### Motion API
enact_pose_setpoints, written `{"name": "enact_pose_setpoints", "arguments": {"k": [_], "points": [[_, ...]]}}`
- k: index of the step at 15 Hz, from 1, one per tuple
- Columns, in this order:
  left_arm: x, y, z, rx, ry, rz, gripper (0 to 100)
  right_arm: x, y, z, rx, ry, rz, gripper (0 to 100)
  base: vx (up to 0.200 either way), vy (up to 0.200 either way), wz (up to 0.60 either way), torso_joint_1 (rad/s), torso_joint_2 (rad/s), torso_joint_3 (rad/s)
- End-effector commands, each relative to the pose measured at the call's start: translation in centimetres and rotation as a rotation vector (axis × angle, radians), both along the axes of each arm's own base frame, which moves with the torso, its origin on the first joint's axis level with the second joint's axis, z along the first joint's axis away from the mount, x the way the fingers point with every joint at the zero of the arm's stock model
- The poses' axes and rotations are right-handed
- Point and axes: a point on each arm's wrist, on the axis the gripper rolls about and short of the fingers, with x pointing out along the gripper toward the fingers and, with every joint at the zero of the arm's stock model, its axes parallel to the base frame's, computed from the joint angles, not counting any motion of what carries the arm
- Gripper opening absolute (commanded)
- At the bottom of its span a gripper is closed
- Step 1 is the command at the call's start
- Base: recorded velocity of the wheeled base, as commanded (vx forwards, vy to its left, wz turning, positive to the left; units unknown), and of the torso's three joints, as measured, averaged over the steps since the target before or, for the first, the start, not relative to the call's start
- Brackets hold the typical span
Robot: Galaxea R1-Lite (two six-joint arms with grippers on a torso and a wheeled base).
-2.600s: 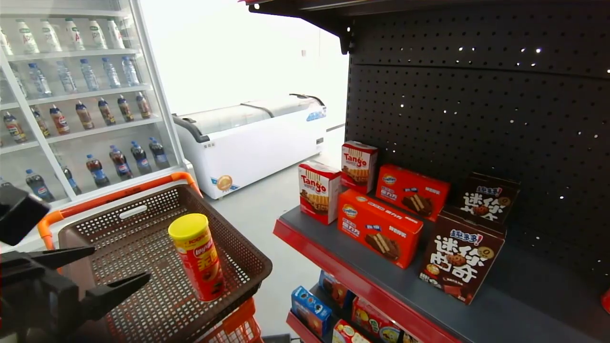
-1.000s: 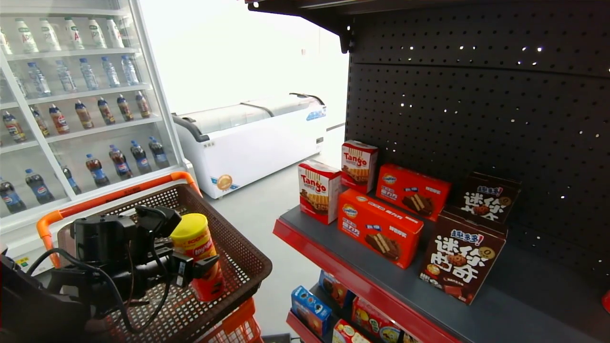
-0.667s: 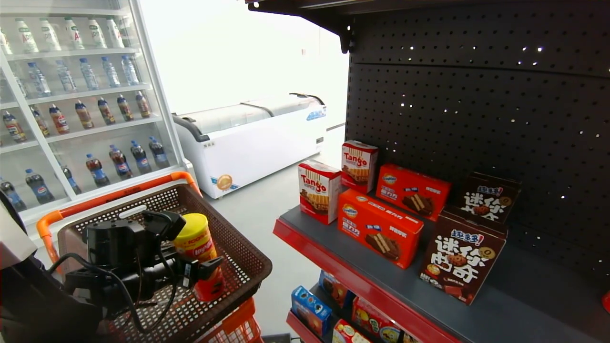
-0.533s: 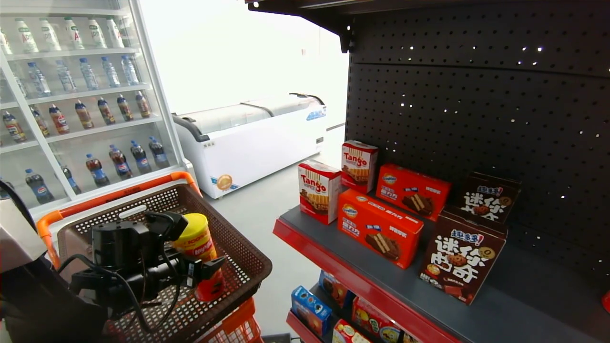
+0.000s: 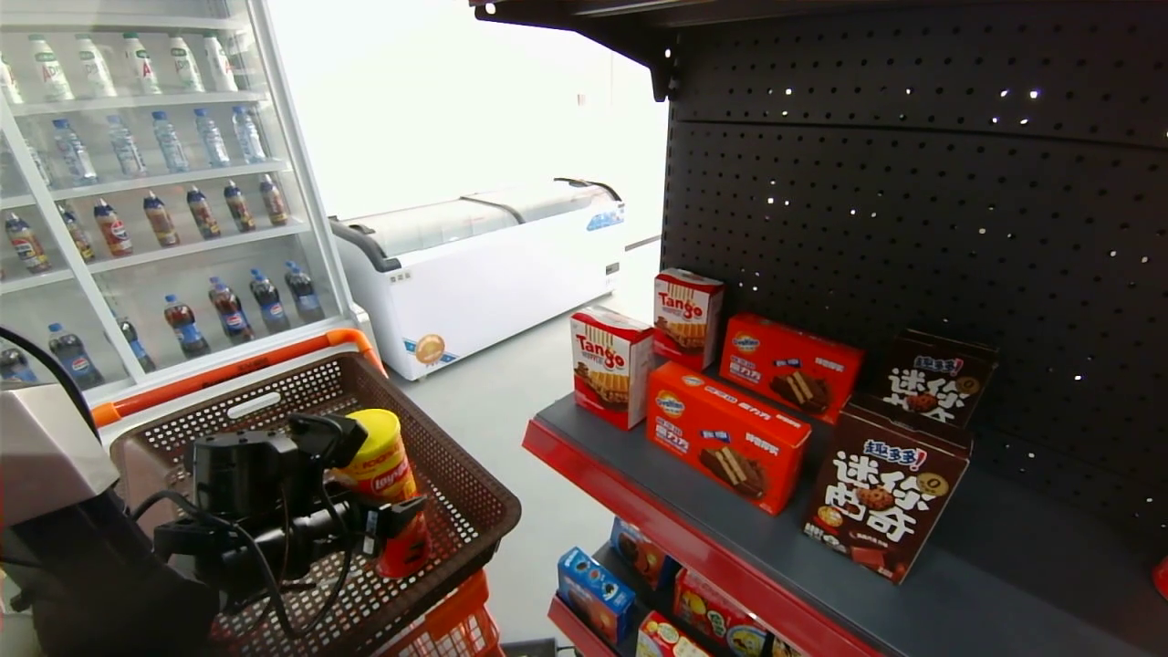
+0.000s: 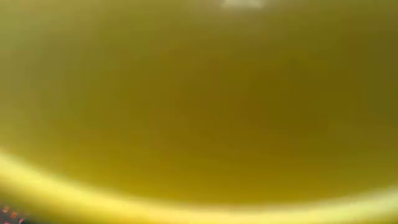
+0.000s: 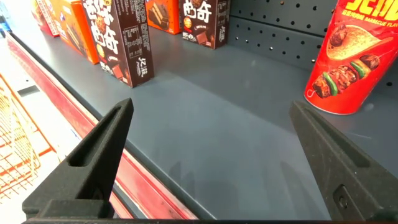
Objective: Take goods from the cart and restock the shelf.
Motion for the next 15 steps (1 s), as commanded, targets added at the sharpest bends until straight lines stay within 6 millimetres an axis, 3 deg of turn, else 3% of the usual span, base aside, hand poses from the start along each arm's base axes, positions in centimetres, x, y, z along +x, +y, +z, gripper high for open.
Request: {"name": "enact_pose_setpoints", "arguments": {"k": [1,5,11,15], "points": [[-0.1,0.0,0.0,0.002,0.003,-0.002,0,0.0,0.0,0.0,0.000,0.000,0.000,100,0.000,0.000,0.00,0.000,0.00,0.000],[-0.9,-0.1,0.5,0.025,-0.004,-0.018,0,0.0,0.0,0.0,0.000,0.000,0.000,100,0.000,0.000,0.00,0.000,0.00,0.000],[-2.7,-0.8,5.8,0.063,-0.194,-0.049,0,0.0,0.0,0.0,0.000,0.000,0.000,100,0.000,0.000,0.00,0.000,0.00,0.000],[-4.8,-1.0,7.9,0.069,-0.182,-0.063,0,0.0,0.0,0.0,0.000,0.000,0.000,100,0.000,0.000,0.00,0.000,0.00,0.000]]}}
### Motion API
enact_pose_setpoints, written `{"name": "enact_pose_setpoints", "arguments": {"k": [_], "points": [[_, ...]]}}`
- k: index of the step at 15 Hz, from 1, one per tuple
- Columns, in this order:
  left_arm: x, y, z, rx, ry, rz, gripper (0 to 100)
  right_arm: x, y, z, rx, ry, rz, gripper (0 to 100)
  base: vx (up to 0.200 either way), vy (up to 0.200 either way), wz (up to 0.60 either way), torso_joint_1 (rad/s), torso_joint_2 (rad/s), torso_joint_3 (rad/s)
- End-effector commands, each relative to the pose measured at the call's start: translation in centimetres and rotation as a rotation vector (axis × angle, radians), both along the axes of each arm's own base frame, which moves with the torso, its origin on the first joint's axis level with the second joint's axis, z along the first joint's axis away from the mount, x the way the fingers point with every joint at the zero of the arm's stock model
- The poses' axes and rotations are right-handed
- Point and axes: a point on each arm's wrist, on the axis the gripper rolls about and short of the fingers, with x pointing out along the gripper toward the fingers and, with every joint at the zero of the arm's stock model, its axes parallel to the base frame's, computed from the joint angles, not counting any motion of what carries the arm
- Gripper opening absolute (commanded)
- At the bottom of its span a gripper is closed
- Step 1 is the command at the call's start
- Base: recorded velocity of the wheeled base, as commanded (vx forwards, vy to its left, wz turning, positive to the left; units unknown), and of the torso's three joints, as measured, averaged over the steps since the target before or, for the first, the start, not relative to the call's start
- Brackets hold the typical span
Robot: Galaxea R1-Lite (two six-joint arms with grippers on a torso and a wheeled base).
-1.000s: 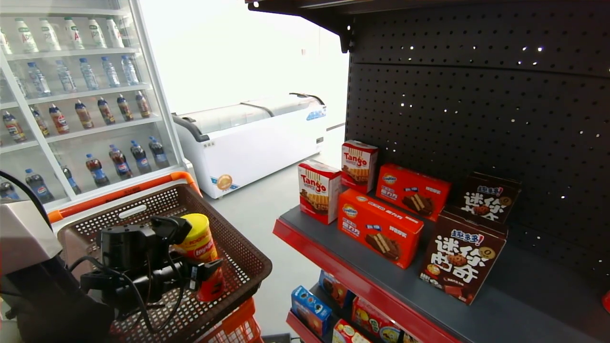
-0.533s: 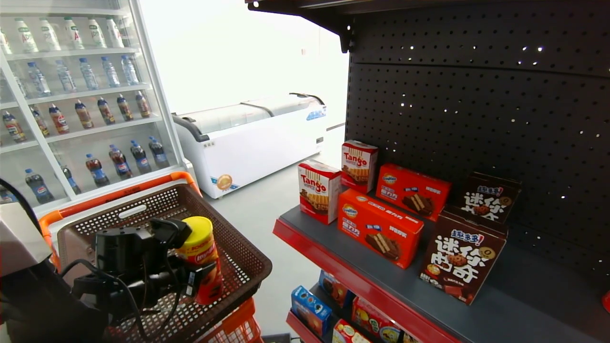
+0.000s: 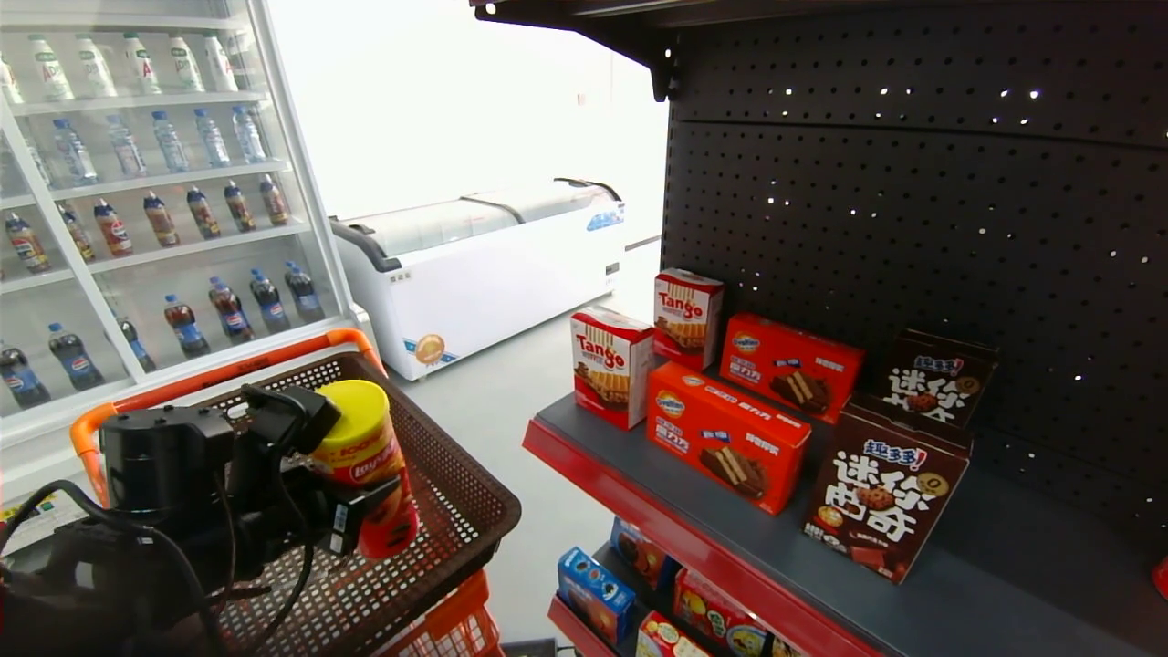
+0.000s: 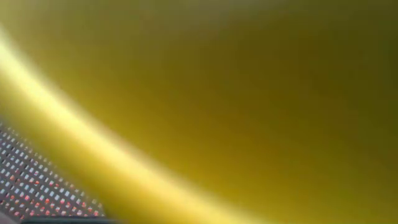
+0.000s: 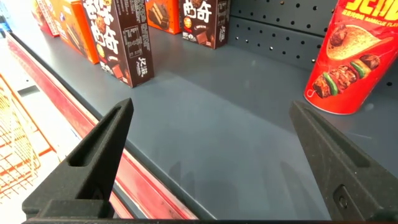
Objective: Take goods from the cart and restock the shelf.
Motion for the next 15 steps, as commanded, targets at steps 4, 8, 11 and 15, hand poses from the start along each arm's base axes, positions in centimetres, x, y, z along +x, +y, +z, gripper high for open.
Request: {"name": "enact_pose_setpoints", "arguments": {"k": [4,8,11,15], "points": [[-3.3,-1.1,5.1,-0.016,-0.131,-0.056,0,0.0,0.0,0.0,-0.001,0.000,0.000,100,0.000,0.000,0.00,0.000,0.00,0.000],[-3.9,-3.2,7.4,-0.028,-0.152,-0.151,0,0.0,0.0,0.0,-0.001,0.002,0.000,100,0.000,0.000,0.00,0.000,0.00,0.000],[-3.1,-4.6,8.1,-0.037,-0.172,-0.205,0,0.0,0.0,0.0,-0.001,0.000,0.000,100,0.000,0.000,0.00,0.000,0.00,0.000],[-2.2,-6.8,11.0,-0.045,-0.177,-0.280,0,0.0,0.0,0.0,-0.001,0.000,0.000,100,0.000,0.000,0.00,0.000,0.00,0.000]]}}
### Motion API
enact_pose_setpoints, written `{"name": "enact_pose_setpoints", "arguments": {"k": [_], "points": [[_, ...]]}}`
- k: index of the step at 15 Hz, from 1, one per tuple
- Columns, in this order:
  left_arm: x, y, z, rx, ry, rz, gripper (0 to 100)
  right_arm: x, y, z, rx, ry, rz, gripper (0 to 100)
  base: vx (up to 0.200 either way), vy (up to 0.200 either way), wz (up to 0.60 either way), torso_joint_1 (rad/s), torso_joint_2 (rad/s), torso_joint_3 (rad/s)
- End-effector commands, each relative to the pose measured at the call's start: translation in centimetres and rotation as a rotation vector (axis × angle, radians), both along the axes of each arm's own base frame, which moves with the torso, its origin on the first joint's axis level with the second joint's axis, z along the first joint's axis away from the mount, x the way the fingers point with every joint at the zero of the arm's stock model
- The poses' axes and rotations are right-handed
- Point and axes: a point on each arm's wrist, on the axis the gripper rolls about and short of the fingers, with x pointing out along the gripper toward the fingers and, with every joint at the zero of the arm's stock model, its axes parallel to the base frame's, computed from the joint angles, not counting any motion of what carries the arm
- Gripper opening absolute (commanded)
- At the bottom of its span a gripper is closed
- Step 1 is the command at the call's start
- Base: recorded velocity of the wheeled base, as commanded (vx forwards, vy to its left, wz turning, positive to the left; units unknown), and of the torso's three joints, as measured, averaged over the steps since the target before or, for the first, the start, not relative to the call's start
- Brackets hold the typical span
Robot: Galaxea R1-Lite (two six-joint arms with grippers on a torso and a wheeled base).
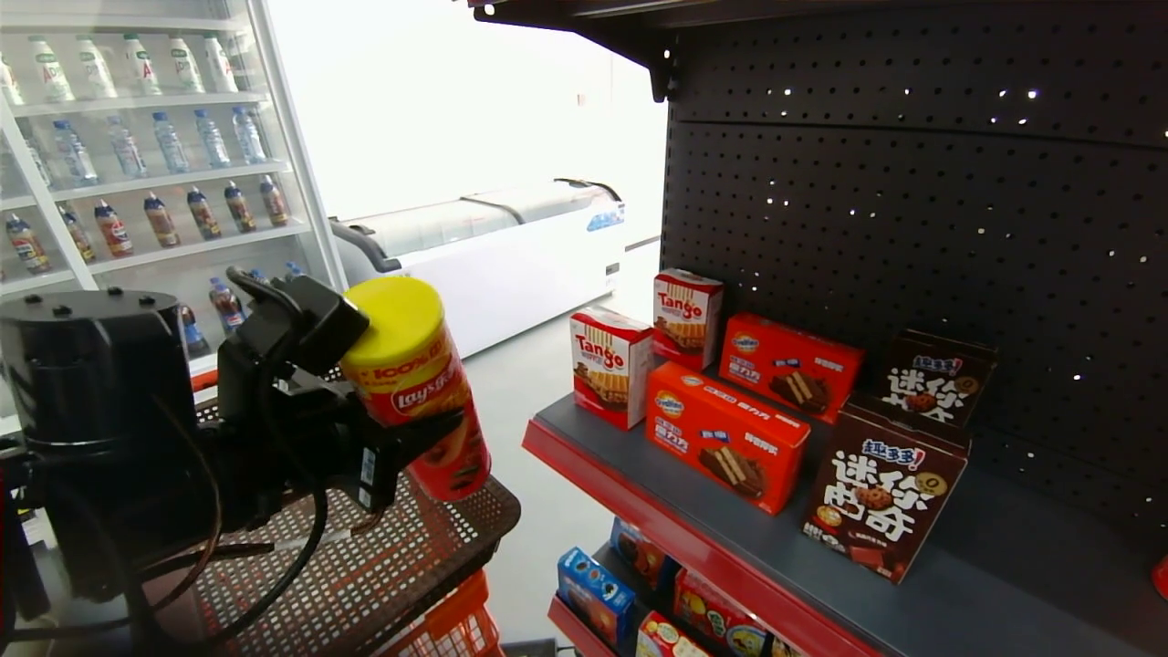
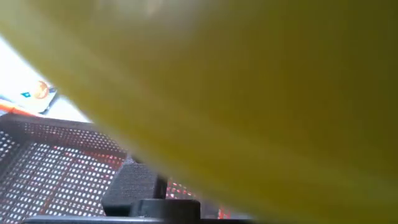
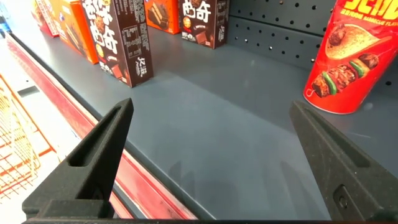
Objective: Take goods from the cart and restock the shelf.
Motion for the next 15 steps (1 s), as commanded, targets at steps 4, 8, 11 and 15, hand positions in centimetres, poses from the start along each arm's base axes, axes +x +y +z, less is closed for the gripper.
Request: {"name": "enact_pose_setpoints", "arguments": {"k": [4,8,11,15], "points": [[0.7,-0.6,4.8,-0.006,-0.006,-0.002,0,0.0,0.0,0.0,0.000,0.000,0.000,100,0.000,0.000,0.00,0.000,0.00,0.000],[-1.5,0.2,7.1,-0.047,0.031,-0.004,0,0.0,0.0,0.0,0.000,0.000,0.000,100,0.000,0.000,0.00,0.000,0.00,0.000],[-4.0,0.0,6.7,-0.083,0.075,-0.051,0,0.0,0.0,0.0,0.000,0.000,0.000,100,0.000,0.000,0.00,0.000,0.00,0.000],[-7.2,0.8,6.6,-0.053,0.133,-0.087,0,0.0,0.0,0.0,0.000,0.000,0.000,100,0.000,0.000,0.00,0.000,0.00,0.000]]}}
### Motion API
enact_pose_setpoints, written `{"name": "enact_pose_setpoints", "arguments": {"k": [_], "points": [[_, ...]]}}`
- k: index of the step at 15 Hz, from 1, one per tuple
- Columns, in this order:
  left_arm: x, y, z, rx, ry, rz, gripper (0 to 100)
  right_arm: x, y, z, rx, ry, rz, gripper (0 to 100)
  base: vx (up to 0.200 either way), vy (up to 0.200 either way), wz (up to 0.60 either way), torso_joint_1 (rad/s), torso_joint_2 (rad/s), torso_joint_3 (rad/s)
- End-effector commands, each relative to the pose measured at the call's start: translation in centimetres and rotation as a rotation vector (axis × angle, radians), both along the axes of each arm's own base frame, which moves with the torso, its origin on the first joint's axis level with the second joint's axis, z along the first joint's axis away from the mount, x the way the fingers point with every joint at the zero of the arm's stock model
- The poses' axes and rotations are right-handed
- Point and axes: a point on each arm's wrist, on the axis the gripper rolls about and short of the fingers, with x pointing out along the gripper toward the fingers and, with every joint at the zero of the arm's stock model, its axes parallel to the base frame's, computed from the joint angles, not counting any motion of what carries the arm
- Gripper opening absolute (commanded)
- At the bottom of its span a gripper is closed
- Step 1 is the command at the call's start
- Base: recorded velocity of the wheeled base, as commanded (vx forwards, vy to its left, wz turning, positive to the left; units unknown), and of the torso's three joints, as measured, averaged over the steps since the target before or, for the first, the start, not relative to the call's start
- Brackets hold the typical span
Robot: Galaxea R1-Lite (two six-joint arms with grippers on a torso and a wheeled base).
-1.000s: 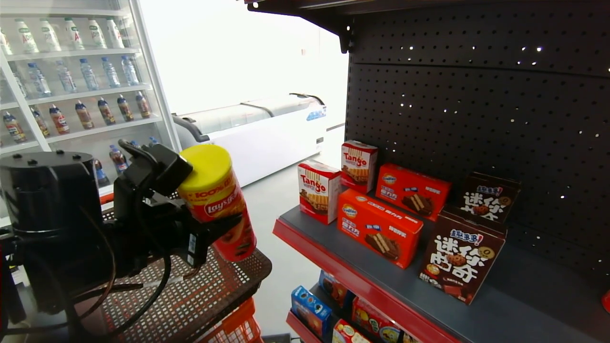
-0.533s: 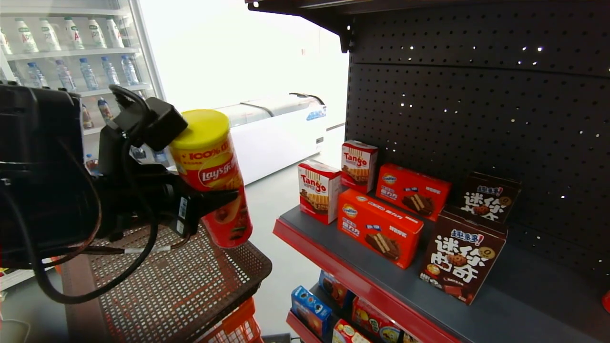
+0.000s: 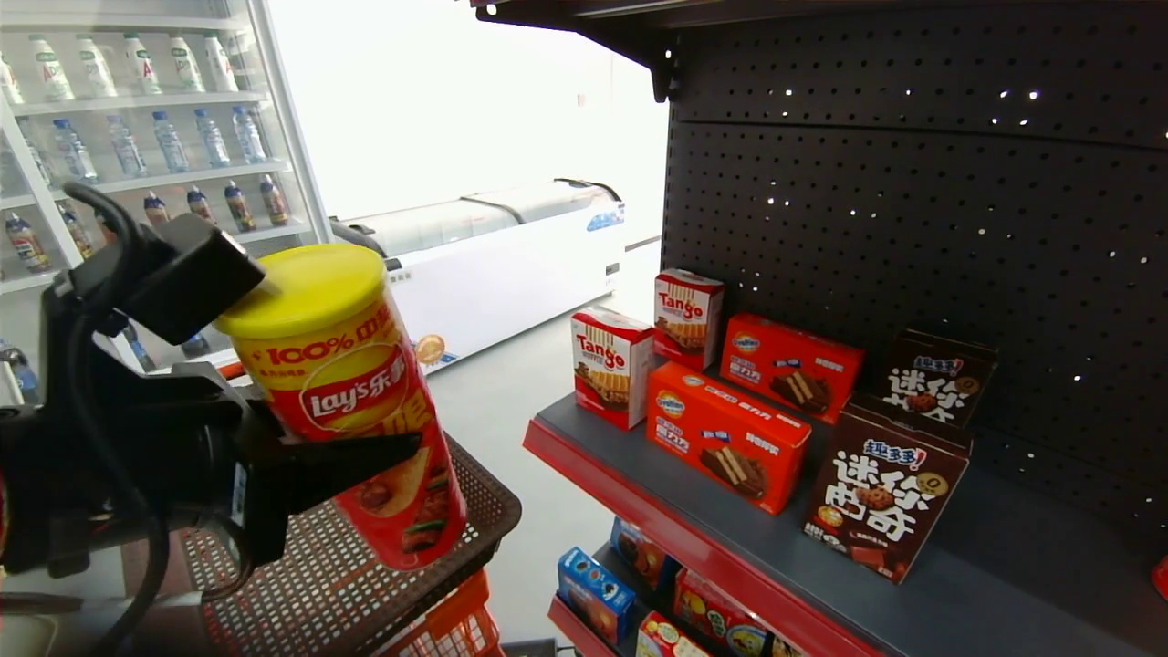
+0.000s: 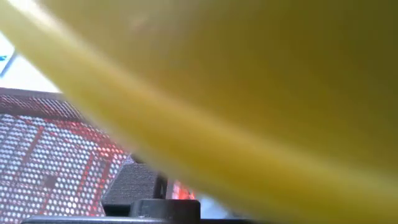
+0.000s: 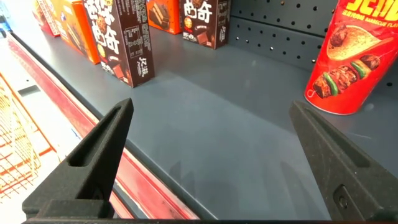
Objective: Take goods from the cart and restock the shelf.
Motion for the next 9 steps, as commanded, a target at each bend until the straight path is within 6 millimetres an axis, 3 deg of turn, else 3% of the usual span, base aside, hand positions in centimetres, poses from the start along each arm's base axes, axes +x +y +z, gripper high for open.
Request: {"name": "enact_pose_setpoints", "arguments": {"k": [1,9], "points": [[-1.3,0.4,0.7,-0.019,-0.037,-0.011,0,0.0,0.0,0.0,0.000,0.000,0.000,100,0.000,0.000,0.00,0.000,0.00,0.000],[-3.3,0.9,-1.7,0.006,0.013,-0.049,0,0.0,0.0,0.0,0.000,0.000,0.000,100,0.000,0.000,0.00,0.000,0.00,0.000]]}}
